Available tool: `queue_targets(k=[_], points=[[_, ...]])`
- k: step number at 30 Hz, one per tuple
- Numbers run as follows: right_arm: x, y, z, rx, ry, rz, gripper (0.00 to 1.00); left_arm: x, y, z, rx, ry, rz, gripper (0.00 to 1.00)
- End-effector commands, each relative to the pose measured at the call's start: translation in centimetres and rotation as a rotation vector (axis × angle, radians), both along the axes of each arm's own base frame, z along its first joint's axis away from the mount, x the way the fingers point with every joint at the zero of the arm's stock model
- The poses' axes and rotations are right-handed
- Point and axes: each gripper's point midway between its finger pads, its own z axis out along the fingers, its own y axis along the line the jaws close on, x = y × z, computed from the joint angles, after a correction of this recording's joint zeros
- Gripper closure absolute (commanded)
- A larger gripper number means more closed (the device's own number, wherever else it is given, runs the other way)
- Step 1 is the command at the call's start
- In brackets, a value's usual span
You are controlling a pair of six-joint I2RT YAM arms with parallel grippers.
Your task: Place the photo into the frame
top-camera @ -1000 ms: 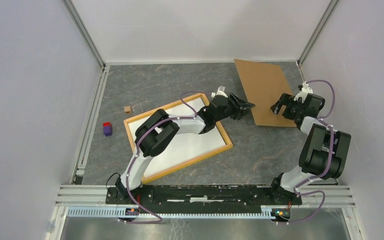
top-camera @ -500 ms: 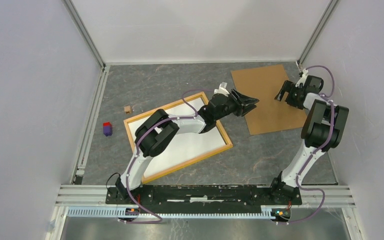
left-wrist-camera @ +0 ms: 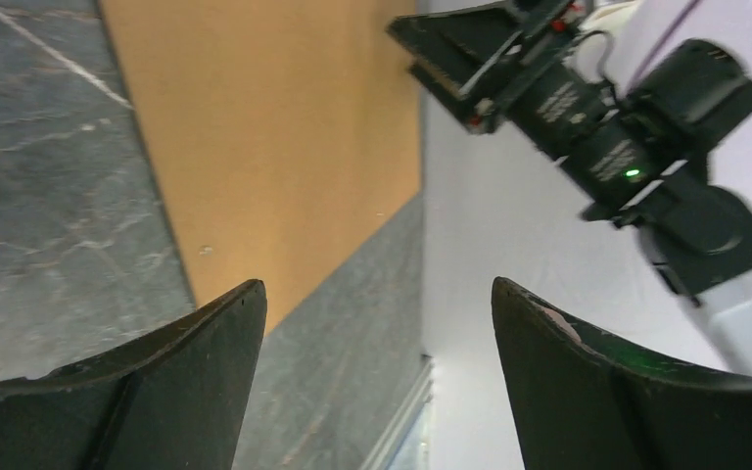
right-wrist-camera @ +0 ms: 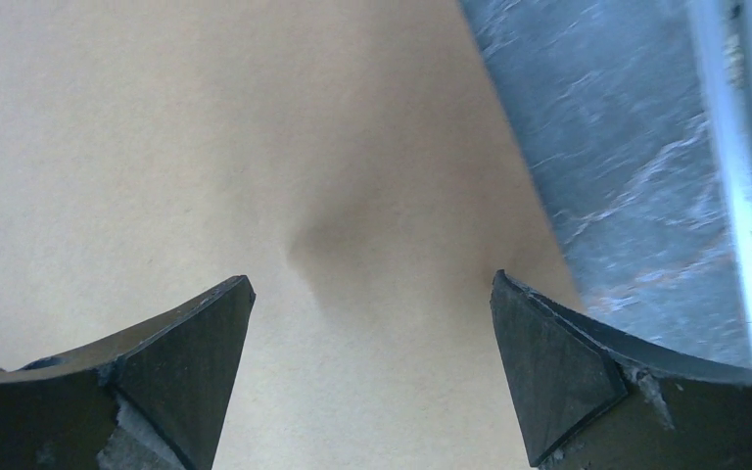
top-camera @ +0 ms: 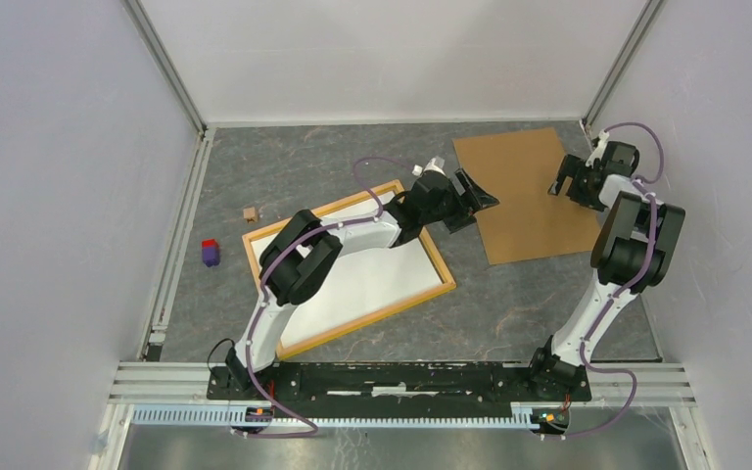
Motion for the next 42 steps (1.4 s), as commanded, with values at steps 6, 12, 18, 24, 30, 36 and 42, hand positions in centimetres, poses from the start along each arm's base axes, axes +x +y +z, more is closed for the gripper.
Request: queue_targets(k=[6,12,18,24,30,36,42], points=[[2.7,-3.8,-1.0,-0.091,0.088,-0.052,0.02,0.9,0.3,-3.0,0.201,-0.008,-0.012,0.03],[1.3,-1.7,-2.9,-0.018,0.111,-0.010,0.02,2.0,0.7,-6.2,0.243,0.095,0.084,0.00],[-2.4,0.7,-3.9,0.032,0.169,0.022,0.02,2.6,1.5,-9.4,0.296,0.183,0.168,0.00],[-3.9,1.7,-4.6,0.050,0.192,0.044,0.02,2.7,0.3,-11.0,0.274,0.233,0.162,0.00],[-5.9,4.4,-6.2,0.126,0.201,0.086,0.02,2.6,-0.8,-8.0,0.171,0.168,0.074,0.01],[-7.9,6.8,-6.0,0.196,0.177,0.117,0.03,1.1,-0.9,1.8,0.022,0.011,-0.027,0.03],[-10.5,9.6,-5.8,0.291,0.137,0.115,0.03,-0.9,0.7,8.8,-0.075,-0.066,-0.053,0.03]])
